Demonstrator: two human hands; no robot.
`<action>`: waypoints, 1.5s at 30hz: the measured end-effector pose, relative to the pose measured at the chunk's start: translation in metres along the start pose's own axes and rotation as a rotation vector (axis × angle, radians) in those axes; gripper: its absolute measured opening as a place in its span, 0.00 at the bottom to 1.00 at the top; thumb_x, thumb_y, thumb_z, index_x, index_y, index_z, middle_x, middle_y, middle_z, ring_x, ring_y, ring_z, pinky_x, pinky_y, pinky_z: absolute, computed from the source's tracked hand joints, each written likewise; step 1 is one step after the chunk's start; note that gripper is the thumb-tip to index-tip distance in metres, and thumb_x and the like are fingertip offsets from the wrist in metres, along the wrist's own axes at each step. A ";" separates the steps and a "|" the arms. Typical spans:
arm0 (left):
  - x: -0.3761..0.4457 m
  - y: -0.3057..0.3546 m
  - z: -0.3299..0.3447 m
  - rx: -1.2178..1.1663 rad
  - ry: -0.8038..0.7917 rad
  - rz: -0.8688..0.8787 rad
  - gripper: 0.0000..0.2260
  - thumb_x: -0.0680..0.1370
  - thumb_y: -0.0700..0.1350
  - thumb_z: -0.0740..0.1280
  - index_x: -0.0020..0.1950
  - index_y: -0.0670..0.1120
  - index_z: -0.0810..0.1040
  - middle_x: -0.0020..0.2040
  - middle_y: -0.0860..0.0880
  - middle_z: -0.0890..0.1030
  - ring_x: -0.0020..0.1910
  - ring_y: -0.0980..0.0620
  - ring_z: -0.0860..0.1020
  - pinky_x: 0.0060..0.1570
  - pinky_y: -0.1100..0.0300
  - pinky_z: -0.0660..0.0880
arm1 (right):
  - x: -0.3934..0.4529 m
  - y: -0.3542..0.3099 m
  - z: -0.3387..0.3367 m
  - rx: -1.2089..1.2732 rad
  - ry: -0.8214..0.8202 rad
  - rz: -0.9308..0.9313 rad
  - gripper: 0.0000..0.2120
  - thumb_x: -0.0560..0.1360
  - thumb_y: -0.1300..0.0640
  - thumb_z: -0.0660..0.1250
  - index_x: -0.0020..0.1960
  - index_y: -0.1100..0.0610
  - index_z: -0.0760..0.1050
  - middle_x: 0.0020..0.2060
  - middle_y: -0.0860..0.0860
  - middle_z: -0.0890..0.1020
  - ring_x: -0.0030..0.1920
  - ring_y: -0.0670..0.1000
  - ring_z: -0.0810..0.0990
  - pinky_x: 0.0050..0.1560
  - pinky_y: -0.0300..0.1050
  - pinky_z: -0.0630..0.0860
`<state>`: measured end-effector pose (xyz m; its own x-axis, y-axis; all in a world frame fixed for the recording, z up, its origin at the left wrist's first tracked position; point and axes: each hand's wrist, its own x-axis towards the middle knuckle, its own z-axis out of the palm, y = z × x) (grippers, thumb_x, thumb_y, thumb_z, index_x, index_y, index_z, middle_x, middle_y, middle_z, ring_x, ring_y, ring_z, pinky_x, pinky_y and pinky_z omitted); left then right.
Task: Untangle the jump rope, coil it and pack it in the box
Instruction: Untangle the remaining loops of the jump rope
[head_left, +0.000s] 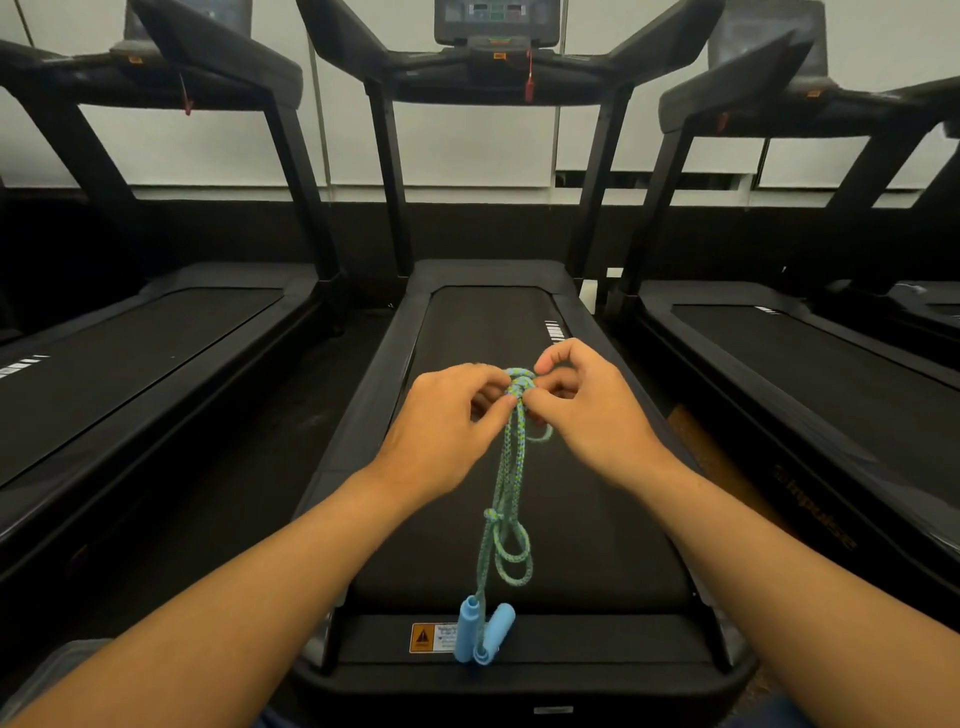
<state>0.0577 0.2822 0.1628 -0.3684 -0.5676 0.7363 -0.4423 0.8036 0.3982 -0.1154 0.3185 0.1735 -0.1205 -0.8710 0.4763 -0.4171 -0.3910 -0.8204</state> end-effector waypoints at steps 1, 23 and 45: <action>0.001 0.000 -0.001 0.065 -0.006 0.043 0.06 0.78 0.45 0.71 0.54 0.46 0.84 0.43 0.53 0.84 0.41 0.56 0.81 0.46 0.58 0.79 | 0.000 0.000 -0.001 -0.038 -0.011 -0.018 0.09 0.73 0.65 0.71 0.49 0.56 0.74 0.37 0.56 0.85 0.36 0.50 0.79 0.43 0.50 0.78; 0.002 -0.009 0.001 0.086 -0.067 0.123 0.08 0.77 0.44 0.70 0.55 0.47 0.83 0.43 0.55 0.80 0.39 0.57 0.79 0.41 0.62 0.78 | 0.003 0.003 0.001 0.165 0.029 0.184 0.03 0.75 0.67 0.70 0.49 0.63 0.81 0.35 0.59 0.84 0.34 0.49 0.81 0.38 0.40 0.79; 0.007 -0.005 0.008 0.224 -0.014 0.132 0.04 0.77 0.43 0.71 0.51 0.46 0.83 0.44 0.54 0.78 0.36 0.57 0.75 0.40 0.59 0.76 | 0.003 0.010 0.006 0.053 0.105 0.123 0.03 0.73 0.64 0.72 0.43 0.57 0.82 0.35 0.55 0.85 0.36 0.50 0.83 0.44 0.50 0.83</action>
<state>0.0512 0.2725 0.1615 -0.4458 -0.4641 0.7654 -0.5593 0.8121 0.1666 -0.1145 0.3103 0.1647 -0.2622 -0.8786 0.3992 -0.3460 -0.3006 -0.8888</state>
